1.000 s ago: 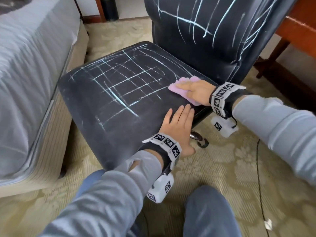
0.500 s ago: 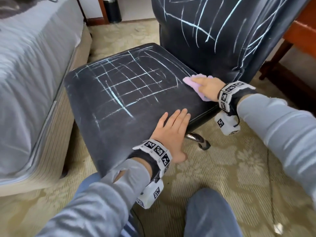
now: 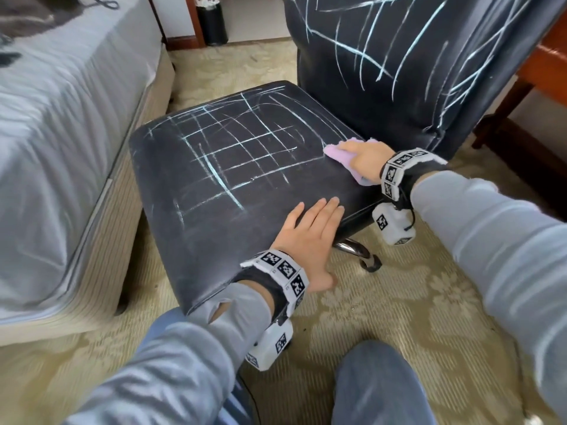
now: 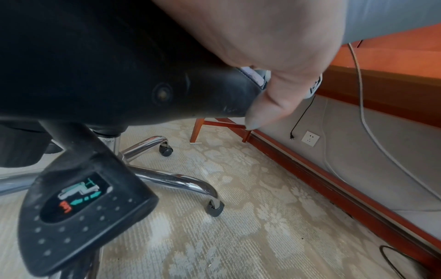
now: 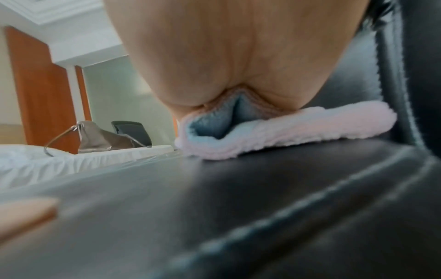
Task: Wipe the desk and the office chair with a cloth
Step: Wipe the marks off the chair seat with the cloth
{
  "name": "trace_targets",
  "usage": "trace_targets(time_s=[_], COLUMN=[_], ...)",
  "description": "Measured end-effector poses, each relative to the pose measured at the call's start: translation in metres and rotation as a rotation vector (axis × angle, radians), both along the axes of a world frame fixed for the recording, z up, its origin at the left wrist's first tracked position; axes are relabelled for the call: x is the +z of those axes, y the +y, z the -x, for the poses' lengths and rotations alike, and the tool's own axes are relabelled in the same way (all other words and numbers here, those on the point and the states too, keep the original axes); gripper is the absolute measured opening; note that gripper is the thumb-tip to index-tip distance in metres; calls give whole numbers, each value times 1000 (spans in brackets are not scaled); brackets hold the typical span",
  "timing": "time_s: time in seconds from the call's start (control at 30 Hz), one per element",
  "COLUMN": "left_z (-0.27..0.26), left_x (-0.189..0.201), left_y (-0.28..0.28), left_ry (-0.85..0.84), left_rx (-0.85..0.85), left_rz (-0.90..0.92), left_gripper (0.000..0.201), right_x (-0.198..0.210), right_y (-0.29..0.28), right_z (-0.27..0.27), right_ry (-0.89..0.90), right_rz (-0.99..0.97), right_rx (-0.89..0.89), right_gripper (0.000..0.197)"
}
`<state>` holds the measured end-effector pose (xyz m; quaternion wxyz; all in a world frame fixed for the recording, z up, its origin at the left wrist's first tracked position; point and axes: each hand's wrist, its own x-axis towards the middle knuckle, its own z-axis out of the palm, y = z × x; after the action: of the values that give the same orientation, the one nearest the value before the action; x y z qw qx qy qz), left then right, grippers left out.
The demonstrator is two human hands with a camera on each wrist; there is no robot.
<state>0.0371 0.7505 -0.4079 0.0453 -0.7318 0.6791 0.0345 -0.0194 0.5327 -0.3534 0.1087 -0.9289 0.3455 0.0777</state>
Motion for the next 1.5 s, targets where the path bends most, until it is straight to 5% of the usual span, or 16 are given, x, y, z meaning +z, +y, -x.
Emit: trace_targets(time_s=[0.07,0.13,0.17,0.27,0.33,0.4,0.5,0.57,0.7,0.77,0.83,0.97,1.1,1.23,1.33,1.5], left_z=[1,2,2,3,2,1,-1,-3,-11,-14,-14,-11,-7,-17,-32,-55], left_x=[-2,-3,-3,0,1,1,0,4,30,43,52,58,53,49,51,55], left_y=[-1,-2,-2,-2,-2,-2,-1,-2,-7,-14,-22,-41,-50,-51,-48,-42], left_ry=[0,-2,-7,1,6,16,63,153,488,538,512,452,347,389,485,734], left_rx=[3,5,7,5,1,-6,-10,-5,104,212,290,301,376,434,463,546], left_rz=[2,4,10,10,10,27,46,53,198,302,314,263,226,297,388,476], left_gripper=[124,124,125,125,125,124,121,117,65,26,12,33,67,48,34,23], right_x=[-6,-2,1,2,6,18,23,19,9,7,7,15,21,33,35,24], right_y=[3,15,21,52,59,54,35,21,15,21,23,24,35,39,35,38], right_z=[-2,-14,-20,-3,6,11,18,21,28,30,28,25,29,31,33,27], right_ry=[157,148,91,-15,-148,-153,-701,-848,-466,-383,-336,-351,-608,-840,-828,-544], right_rz=[32,28,28,121,16,-217,-625,-511,-91,-95,-120,-278,-520,-718,-662,-226], right_rx=[143,52,20,335,352,119,-248,-411,-478,-478,-493,-500,-426,-401,-333,-127], right_gripper=[26,37,42,43,37,40,32,26,23,21,27,25,23,31,51,79])
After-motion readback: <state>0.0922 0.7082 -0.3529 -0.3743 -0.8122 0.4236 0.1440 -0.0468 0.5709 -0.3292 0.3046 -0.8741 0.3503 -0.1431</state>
